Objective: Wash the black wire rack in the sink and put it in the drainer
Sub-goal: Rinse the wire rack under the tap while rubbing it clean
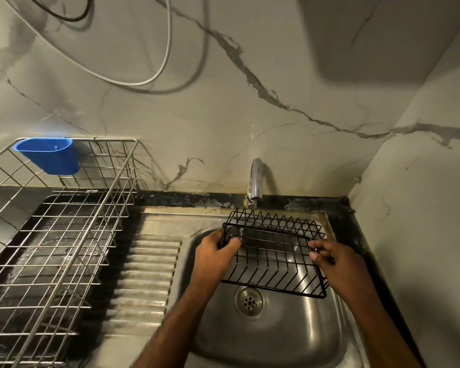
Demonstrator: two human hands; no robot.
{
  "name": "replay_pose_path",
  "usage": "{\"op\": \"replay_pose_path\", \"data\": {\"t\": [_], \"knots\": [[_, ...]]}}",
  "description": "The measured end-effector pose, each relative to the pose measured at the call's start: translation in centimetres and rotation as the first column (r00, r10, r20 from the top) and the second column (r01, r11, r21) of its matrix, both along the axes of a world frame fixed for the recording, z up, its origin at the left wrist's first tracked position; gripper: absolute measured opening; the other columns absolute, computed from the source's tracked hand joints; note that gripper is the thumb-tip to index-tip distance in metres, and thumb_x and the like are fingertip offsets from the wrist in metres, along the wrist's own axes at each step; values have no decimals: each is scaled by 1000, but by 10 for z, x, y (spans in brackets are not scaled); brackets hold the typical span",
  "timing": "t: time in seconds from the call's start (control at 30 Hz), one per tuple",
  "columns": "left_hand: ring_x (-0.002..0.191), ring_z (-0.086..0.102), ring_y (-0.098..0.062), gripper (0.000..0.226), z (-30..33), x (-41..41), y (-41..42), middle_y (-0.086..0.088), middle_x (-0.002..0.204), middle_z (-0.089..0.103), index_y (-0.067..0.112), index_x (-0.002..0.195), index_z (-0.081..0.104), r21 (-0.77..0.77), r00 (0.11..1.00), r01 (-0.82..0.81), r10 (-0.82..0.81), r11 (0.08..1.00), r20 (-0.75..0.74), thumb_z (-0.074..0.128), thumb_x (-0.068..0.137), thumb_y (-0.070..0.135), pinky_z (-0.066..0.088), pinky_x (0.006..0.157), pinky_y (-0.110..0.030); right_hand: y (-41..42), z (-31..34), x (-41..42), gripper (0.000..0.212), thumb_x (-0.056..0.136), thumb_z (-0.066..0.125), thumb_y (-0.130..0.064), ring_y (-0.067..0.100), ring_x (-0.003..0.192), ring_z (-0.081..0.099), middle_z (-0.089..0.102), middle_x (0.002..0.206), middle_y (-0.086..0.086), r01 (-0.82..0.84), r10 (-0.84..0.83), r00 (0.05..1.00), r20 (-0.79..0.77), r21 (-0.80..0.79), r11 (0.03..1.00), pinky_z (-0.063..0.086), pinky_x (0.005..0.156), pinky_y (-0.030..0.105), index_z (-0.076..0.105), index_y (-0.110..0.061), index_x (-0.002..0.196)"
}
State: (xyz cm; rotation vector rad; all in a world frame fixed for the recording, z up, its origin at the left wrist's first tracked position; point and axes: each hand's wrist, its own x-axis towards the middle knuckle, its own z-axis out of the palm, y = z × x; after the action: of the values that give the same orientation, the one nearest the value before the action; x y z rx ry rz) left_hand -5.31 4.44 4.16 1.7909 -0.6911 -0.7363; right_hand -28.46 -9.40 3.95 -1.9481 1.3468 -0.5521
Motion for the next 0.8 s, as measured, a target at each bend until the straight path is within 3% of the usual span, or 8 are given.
{"op": "replay_pose_path", "data": {"t": [0.1,0.3,0.4,0.47,0.57,0.8], "knots": [[64,60,-5,13,2,2,2,-5,77,72,18,89,71,-11,1000,-8,8,1000,4,65,91,30,49,57,-15,1,1,4,23,90,70,-21,-5,82,59,66,90,-14,-10,10,1000,1,4,1000,44,69,14,70,-28,113],[66,59,-11,23,4,6,4,-13,80,71,11,89,71,-25,1000,-5,6,1000,29,64,88,34,52,61,-28,2,1,7,24,89,71,-20,-2,84,61,68,90,-13,-20,20,1000,8,-1,1000,45,70,16,71,-26,112],[58,51,-7,22,6,6,4,-5,63,59,7,85,67,-28,997,-14,16,1000,73,65,90,28,42,51,-16,2,2,8,24,89,71,-19,-2,85,62,70,94,-10,-25,25,1000,15,-3,1000,45,73,16,71,-26,112],[56,48,-6,21,8,6,4,6,60,54,8,82,66,-36,996,-18,21,999,87,66,90,27,40,50,-14,2,1,8,25,89,71,-19,-1,87,62,72,100,-8,-32,32,999,17,4,999,47,76,18,71,-27,113],[56,50,-3,15,13,6,3,8,60,57,13,80,68,-64,997,-18,23,998,79,68,90,24,41,51,-14,2,1,8,25,89,71,-19,-5,84,60,72,98,-8,-37,36,999,25,23,999,45,71,14,71,-27,113],[60,52,-9,34,14,10,5,-2,63,59,11,85,68,-32,998,-20,21,999,51,64,80,44,46,59,-33,4,2,11,26,90,70,-19,-6,83,59,68,91,-11,-51,50,998,33,37,998,43,70,12,70,-26,115]]}}
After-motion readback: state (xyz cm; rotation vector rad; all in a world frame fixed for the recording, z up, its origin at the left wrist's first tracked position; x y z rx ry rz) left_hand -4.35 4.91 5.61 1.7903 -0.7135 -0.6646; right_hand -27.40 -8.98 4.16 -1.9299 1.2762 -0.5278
